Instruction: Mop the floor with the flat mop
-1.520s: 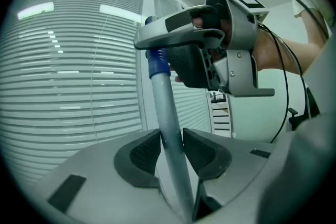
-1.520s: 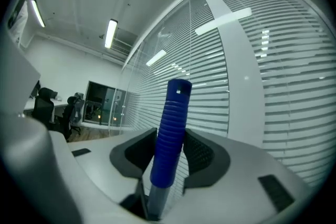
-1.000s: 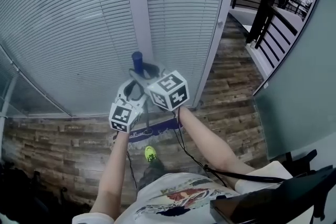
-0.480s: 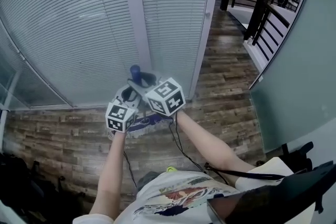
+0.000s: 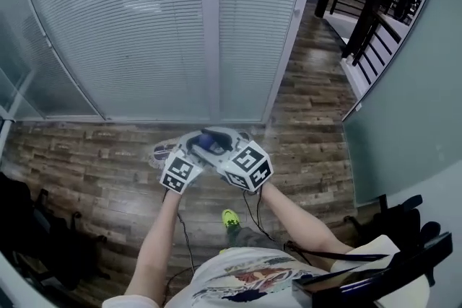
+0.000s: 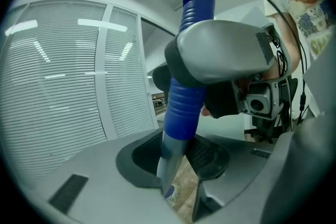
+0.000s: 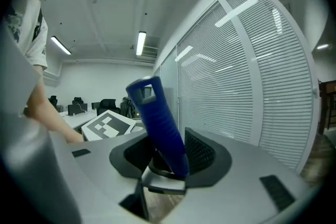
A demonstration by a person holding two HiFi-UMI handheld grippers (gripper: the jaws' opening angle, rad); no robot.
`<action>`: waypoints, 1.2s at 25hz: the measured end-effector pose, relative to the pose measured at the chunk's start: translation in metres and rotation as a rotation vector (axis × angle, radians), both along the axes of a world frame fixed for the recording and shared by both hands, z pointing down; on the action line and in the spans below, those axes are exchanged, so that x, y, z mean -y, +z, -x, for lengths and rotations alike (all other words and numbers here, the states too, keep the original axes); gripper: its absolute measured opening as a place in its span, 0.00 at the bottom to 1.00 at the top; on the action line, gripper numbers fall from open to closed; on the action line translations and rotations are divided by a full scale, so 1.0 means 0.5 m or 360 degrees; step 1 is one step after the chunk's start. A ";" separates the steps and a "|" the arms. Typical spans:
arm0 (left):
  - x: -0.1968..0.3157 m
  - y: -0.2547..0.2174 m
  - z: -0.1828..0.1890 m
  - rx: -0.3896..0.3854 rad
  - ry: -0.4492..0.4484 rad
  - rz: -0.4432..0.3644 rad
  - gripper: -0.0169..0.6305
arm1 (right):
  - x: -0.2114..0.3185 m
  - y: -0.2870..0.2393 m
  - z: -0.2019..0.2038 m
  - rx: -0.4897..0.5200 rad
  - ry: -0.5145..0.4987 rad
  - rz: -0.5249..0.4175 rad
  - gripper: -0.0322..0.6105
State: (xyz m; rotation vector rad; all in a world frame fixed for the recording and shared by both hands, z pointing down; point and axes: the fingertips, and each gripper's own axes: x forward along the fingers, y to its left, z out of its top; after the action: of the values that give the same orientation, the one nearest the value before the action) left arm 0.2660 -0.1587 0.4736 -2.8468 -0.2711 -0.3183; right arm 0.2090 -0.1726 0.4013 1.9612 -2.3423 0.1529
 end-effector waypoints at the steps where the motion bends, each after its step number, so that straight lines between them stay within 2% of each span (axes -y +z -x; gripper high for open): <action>1: -0.026 0.021 0.036 0.0023 0.0009 -0.0026 0.21 | -0.027 0.020 0.039 -0.0016 -0.0021 0.0015 0.30; 3: -0.083 0.062 0.100 0.0089 0.0024 -0.0059 0.21 | -0.086 0.061 0.111 -0.0048 -0.0060 0.0039 0.31; 6: -0.163 0.119 0.191 0.0172 0.0034 -0.0013 0.21 | -0.168 0.117 0.208 -0.0068 -0.0090 0.0077 0.32; 10: -0.241 0.176 0.272 0.0277 0.0038 -0.0010 0.22 | -0.248 0.166 0.296 -0.0047 -0.0119 0.0116 0.33; 13: -0.306 0.199 0.319 0.0328 0.0025 0.0009 0.24 | -0.317 0.184 0.343 -0.0032 -0.0165 0.0124 0.34; 18: -0.428 0.196 0.382 0.0322 -0.0005 0.0057 0.25 | -0.442 0.187 0.412 -0.0005 -0.0247 0.0075 0.34; 24: -0.674 0.248 0.458 0.0455 0.0037 0.0005 0.27 | -0.692 0.227 0.484 0.0012 -0.0346 0.0089 0.35; 26: -0.752 0.251 0.475 0.0467 0.0018 -0.0009 0.27 | -0.773 0.232 0.501 0.0033 -0.0368 0.0077 0.35; 30: -0.886 0.248 0.519 0.0455 -0.0071 0.0042 0.27 | -0.911 0.231 0.545 0.0046 -0.0476 0.0073 0.36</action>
State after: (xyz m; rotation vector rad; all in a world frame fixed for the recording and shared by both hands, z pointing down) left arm 0.0067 0.2844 0.5975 -2.8311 -0.2681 -0.7378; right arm -0.0636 0.2831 0.5169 1.5740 -2.5893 0.2126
